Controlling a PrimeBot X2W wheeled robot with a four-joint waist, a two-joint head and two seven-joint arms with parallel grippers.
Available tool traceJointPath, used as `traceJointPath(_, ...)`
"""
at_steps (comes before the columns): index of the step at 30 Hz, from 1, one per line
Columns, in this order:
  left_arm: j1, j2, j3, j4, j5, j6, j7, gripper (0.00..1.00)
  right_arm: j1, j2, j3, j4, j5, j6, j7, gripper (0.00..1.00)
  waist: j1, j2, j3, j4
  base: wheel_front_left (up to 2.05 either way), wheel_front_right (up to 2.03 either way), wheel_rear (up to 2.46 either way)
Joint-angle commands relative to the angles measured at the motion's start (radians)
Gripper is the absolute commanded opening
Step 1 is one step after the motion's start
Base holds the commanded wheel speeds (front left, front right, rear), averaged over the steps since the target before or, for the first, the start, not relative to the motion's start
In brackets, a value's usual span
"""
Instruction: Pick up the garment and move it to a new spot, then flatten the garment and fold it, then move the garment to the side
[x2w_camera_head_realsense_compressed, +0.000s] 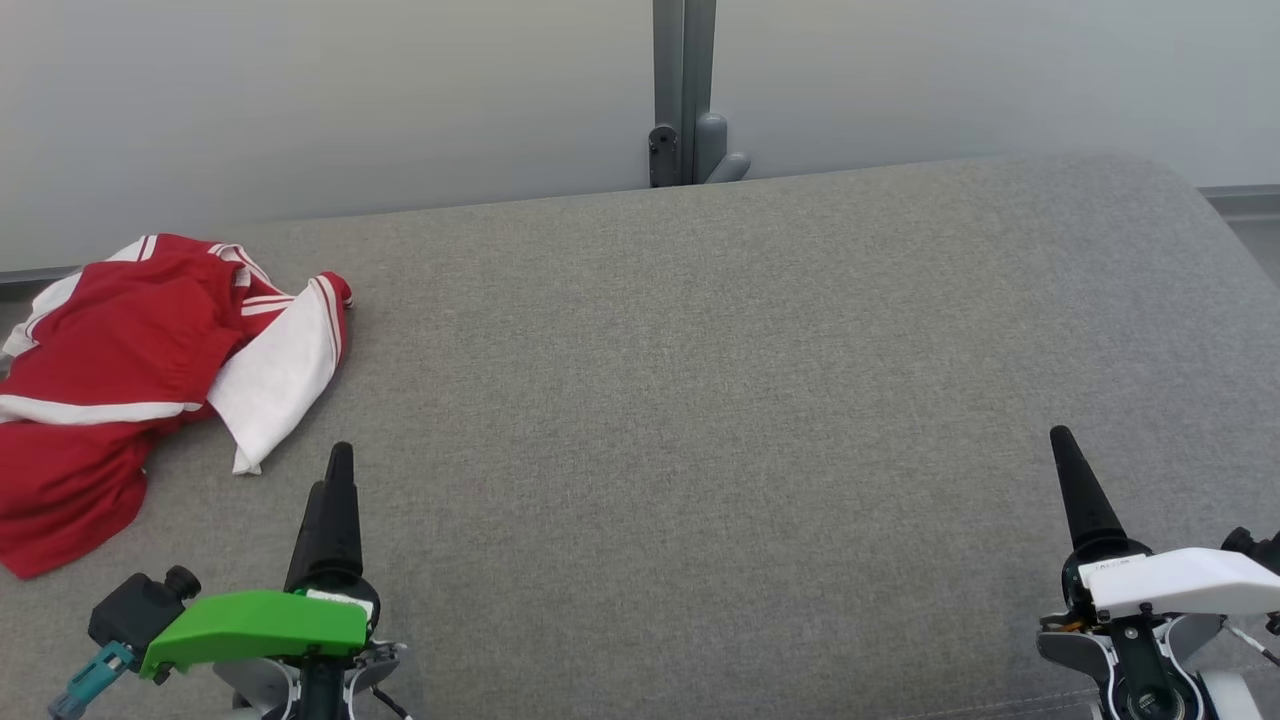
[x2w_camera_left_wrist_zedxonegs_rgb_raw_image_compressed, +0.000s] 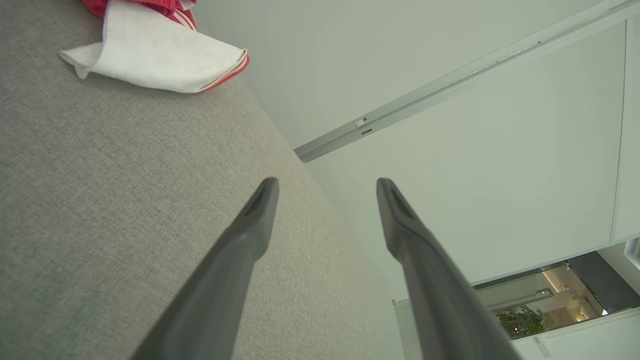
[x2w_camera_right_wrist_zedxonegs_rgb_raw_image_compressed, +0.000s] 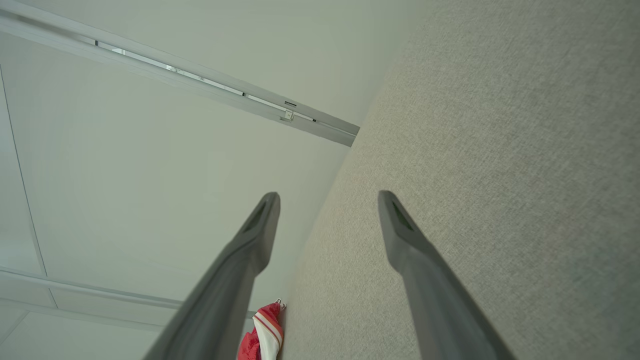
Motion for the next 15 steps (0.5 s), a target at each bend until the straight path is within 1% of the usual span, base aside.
traceJointPath(1,-0.009,0.005,-0.005,-0.024,0.064,0.007,-0.011,1.0,-0.004,-0.008,0.01,-0.031,-0.057,0.0,-0.015,1.0,0.0,0.0025,-0.001,0.0,0.0,0.0,0.0)
traceJointPath(8,-0.004,0.006,-0.017,-0.039,0.223,0.014,-0.032,1.0,0.009,-0.009,0.04,-0.06,-0.206,0.0,-0.045,1.0,0.0,0.003,-0.003,0.002,0.0,0.0,0.0)
traceJointPath(9,-0.004,0.006,-0.017,-0.039,0.223,0.014,-0.032,1.0,0.009,-0.009,0.04,-0.06,-0.206,0.0,-0.045,1.0,0.0,0.003,-0.003,0.002,0.0,0.0,0.0)
traceJointPath(15,0.007,0.007,-0.028,-0.041,0.342,0.018,-0.048,1.0,0.022,-0.01,0.067,-0.083,-0.318,0.001,-0.07,1.0,0.0,0.0035,-0.005,0.005,0.0,0.0,0.0)
